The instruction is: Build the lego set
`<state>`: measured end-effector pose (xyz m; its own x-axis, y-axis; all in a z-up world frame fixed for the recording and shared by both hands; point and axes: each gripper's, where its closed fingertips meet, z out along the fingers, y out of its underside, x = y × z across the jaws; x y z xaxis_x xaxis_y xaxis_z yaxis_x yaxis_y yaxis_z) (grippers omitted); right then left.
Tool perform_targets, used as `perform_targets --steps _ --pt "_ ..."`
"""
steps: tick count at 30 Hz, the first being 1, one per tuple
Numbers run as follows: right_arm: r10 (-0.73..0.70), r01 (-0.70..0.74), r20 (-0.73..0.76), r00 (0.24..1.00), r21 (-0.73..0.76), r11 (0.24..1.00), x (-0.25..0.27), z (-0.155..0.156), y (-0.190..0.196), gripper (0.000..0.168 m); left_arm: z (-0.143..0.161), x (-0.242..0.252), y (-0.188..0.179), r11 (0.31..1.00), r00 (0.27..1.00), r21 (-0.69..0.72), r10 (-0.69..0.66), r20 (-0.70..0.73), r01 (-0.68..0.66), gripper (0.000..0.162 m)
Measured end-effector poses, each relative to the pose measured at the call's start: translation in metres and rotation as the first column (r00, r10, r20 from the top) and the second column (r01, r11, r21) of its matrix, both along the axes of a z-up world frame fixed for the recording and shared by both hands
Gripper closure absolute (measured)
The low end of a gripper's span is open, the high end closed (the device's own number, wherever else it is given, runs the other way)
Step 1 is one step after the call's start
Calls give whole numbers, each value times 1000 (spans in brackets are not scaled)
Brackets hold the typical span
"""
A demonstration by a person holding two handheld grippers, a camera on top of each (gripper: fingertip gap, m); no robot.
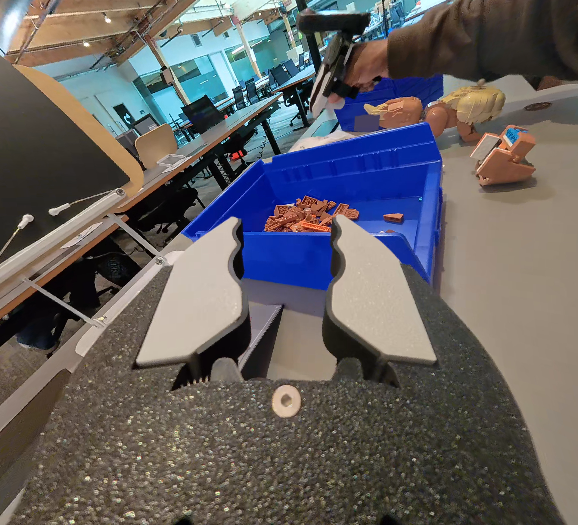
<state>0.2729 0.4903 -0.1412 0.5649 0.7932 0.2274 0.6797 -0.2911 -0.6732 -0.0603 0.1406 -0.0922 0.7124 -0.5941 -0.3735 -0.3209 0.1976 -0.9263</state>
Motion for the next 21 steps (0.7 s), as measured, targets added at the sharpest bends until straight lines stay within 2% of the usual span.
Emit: perform_targets --steps 3,8,12,16,21 --pt "-23 14 109 994 82 997 10 19 -8 136 -1 1 -1 1000 1000 -9 3 -10 -3 108" --pt "-21 -18 209 978 185 983 0 63 -47 135 6 -1 -1 999 1000 -28 22 -2 -22 109" --pt "84 -111 155 984 174 979 -46 86 -104 137 11 -2 6 995 999 -84 48 8 -47 109" --pt "187 -205 124 974 156 966 -94 90 -155 138 18 4 21 981 997 -187 60 38 -52 109" --pt "262 -269 61 963 149 952 -140 92 -178 139 30 22 49 951 996 -300 89 13 -80 109"
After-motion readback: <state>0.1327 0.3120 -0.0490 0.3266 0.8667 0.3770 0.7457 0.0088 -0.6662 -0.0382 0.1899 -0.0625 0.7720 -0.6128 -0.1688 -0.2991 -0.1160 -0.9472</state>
